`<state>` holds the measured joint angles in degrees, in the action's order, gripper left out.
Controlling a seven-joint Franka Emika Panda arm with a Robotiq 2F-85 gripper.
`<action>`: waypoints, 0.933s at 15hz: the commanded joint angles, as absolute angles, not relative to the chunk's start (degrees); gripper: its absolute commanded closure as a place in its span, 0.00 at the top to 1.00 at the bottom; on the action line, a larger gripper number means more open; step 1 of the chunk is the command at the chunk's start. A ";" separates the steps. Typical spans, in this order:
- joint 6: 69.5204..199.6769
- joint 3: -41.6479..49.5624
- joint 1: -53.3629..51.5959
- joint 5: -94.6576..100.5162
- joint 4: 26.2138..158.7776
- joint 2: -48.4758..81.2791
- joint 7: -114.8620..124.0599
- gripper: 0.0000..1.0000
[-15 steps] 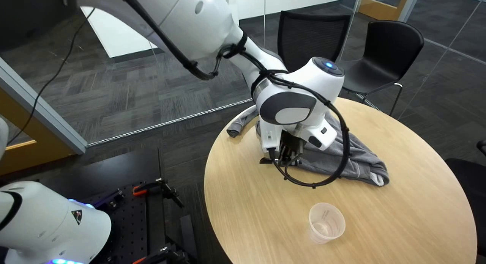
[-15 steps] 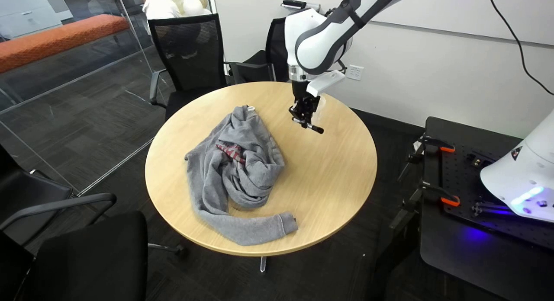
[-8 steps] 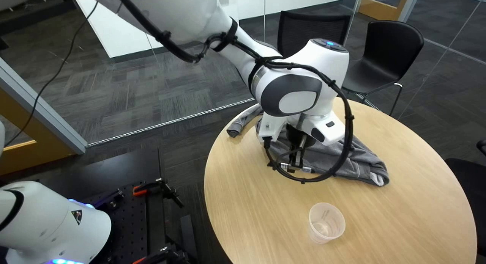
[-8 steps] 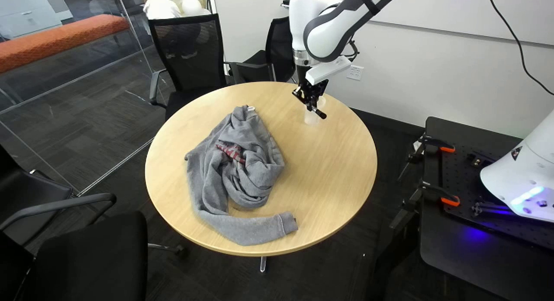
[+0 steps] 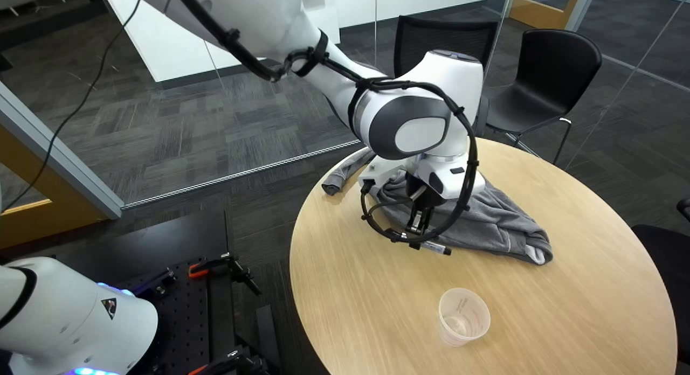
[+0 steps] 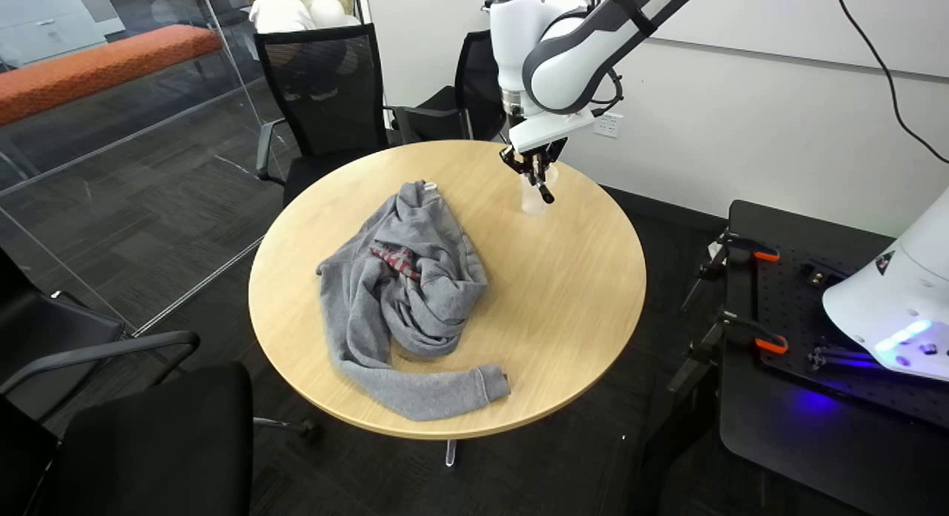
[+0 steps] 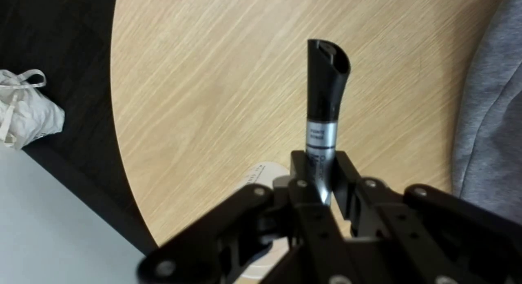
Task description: Place the black marker inside the clear cup
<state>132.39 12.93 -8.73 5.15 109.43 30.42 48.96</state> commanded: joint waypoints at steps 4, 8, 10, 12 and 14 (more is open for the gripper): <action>132.85 14.91 -10.80 9.28 108.62 31.68 67.50 0.05; 131.70 15.84 -12.24 13.48 108.42 31.92 83.17 0.05; 131.10 16.42 -12.75 15.64 108.36 31.82 90.58 0.05; 130.02 16.88 -12.92 17.75 108.14 31.76 97.69 0.05; 128.82 17.40 -12.94 19.77 107.71 31.96 104.33 0.05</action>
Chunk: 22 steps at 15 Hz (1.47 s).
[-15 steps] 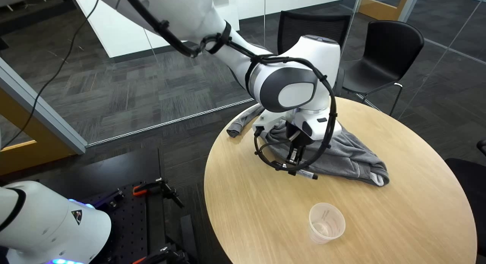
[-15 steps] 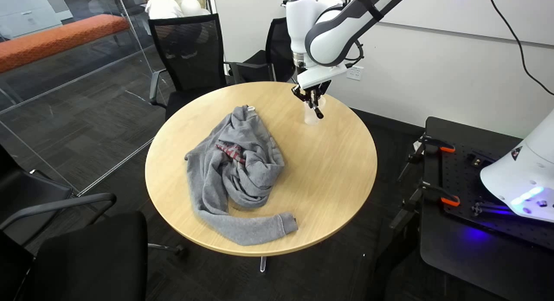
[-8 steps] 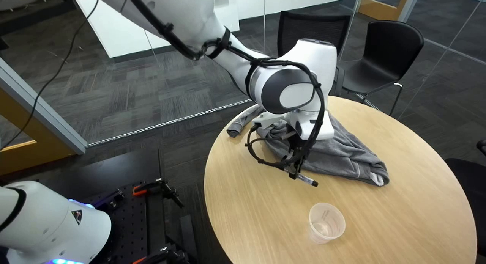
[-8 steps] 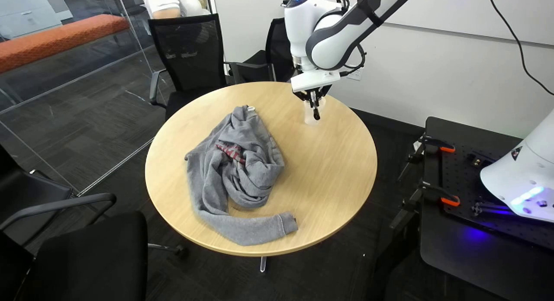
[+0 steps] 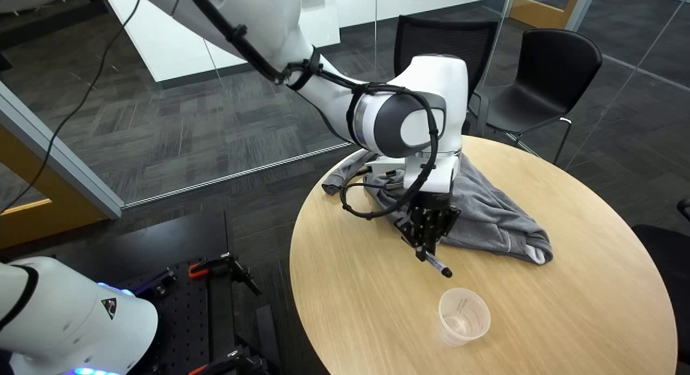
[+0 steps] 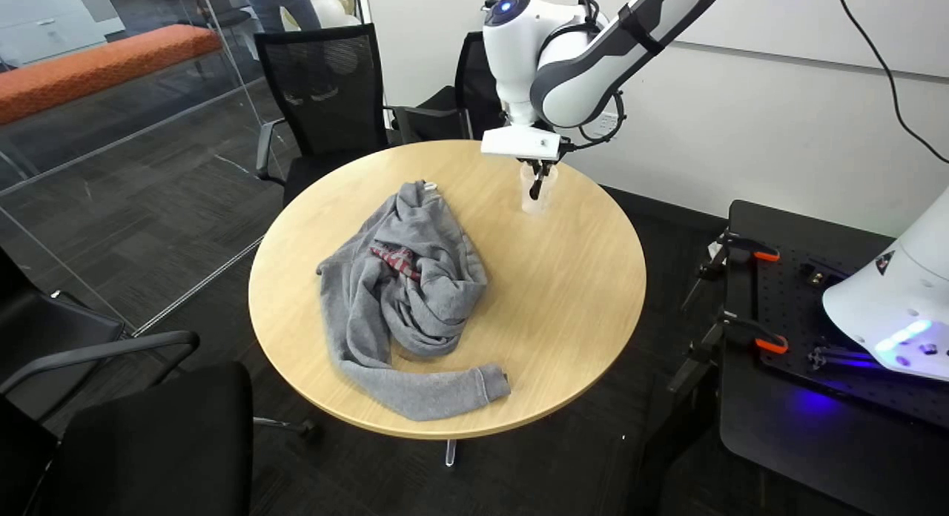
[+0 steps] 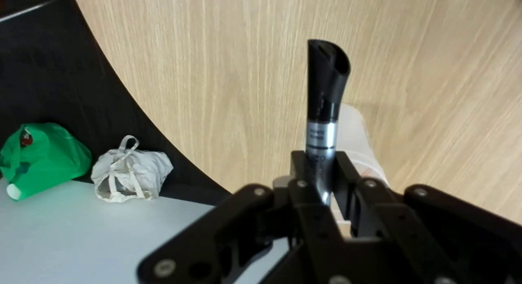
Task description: Place the black marker inside the clear cup
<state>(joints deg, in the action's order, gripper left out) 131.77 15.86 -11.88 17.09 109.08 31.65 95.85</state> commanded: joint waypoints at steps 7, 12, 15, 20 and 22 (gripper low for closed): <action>120.05 18.58 -12.26 27.01 103.91 33.65 124.74 0.05; 108.86 18.04 -11.24 30.72 97.55 37.51 135.90 0.05; 101.88 18.10 -10.82 33.04 92.77 41.00 141.06 0.05; 97.04 16.72 -8.99 40.08 85.42 47.47 139.82 0.05; 98.92 16.08 -8.60 43.08 84.08 49.20 139.18 0.05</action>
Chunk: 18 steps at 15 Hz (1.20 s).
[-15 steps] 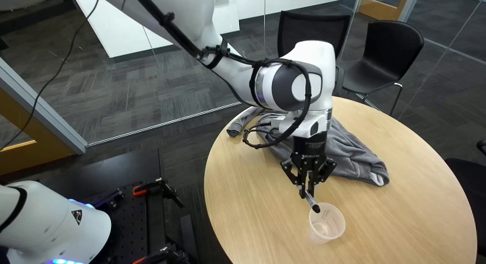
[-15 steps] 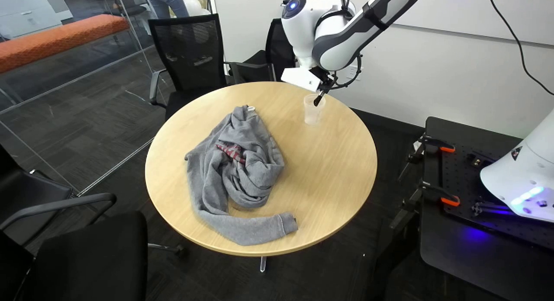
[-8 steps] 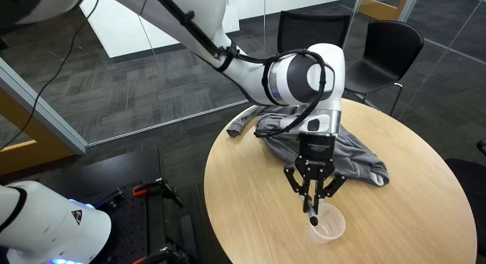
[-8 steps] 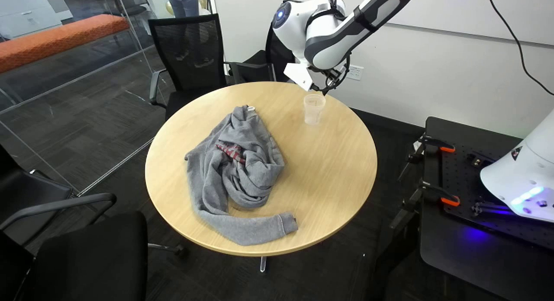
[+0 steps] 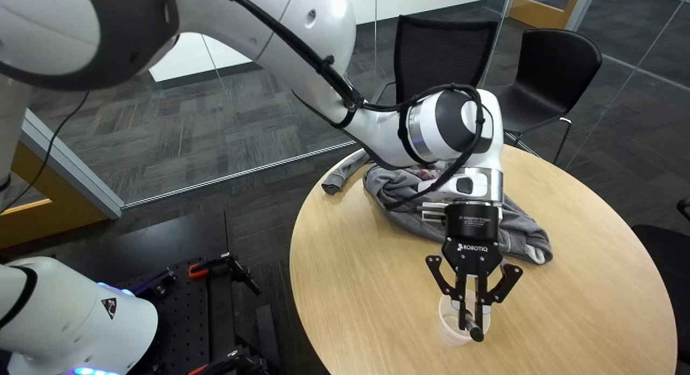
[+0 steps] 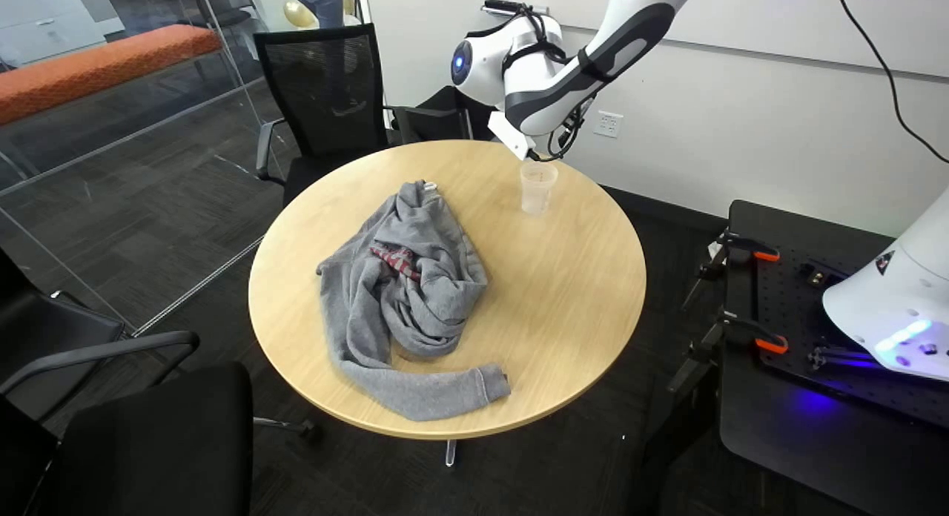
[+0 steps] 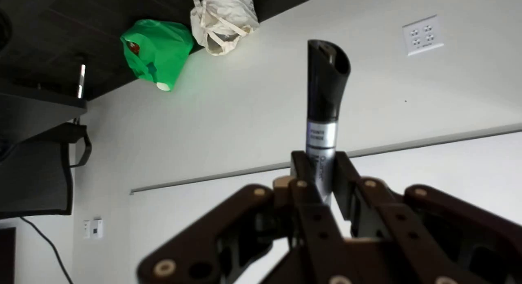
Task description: Place the black marker inside the clear cup
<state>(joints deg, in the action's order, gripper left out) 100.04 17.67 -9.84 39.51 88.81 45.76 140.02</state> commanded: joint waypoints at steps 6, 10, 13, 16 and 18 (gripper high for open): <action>102.71 12.64 -7.79 50.70 81.69 52.29 136.99 0.05; 102.46 10.67 -6.97 50.51 80.65 53.97 134.85 0.05; 102.54 10.00 -6.67 50.11 80.87 54.64 134.45 0.05; 102.80 9.48 -6.35 49.89 80.48 55.58 133.92 0.05; 102.84 9.12 -5.98 49.70 79.56 56.60 133.16 0.05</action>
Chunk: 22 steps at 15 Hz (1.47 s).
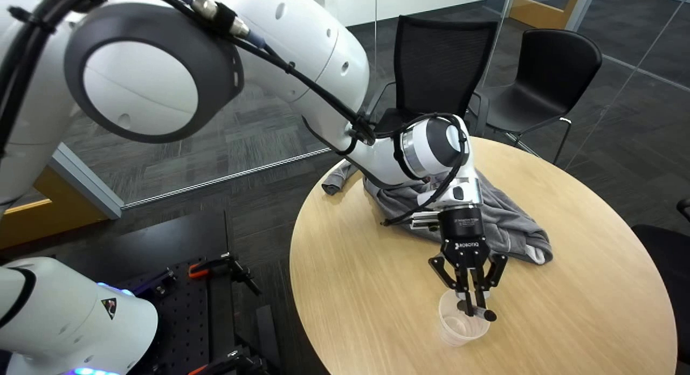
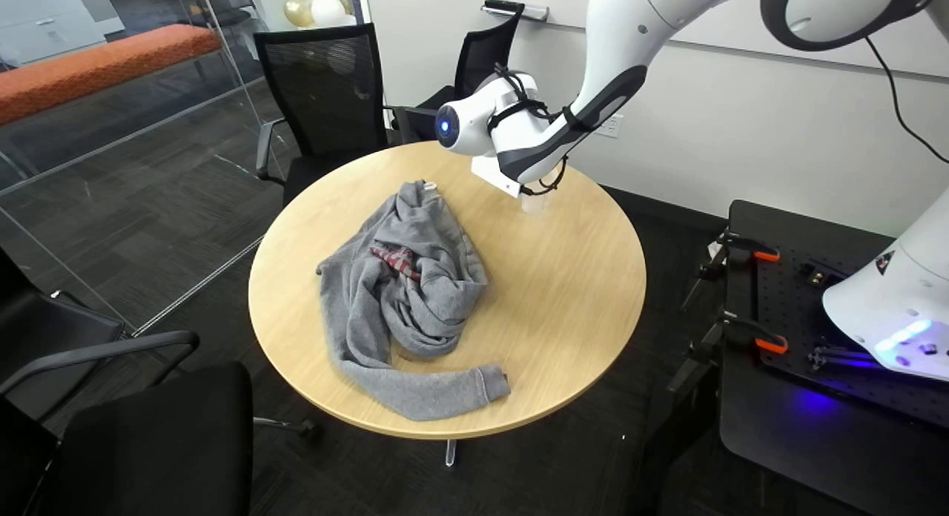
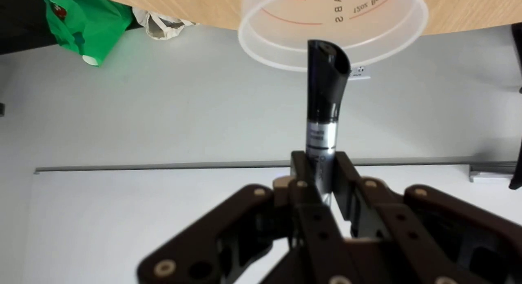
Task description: Place the black marker inside the clear cup
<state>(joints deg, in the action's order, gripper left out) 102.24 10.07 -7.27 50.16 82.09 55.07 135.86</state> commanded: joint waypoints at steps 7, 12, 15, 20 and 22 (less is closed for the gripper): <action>102.60 8.73 -4.63 47.22 73.09 62.07 127.95 0.13; 102.81 9.35 -4.83 44.51 70.72 63.75 125.94 0.66; 102.94 9.94 -5.66 44.11 72.51 61.96 127.14 0.90; 102.91 10.90 -7.10 44.88 76.82 57.41 130.89 1.00; 102.82 11.11 -7.73 45.12 79.03 54.89 132.92 1.00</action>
<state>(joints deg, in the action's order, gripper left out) 102.34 10.13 -6.20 45.44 73.09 60.51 129.56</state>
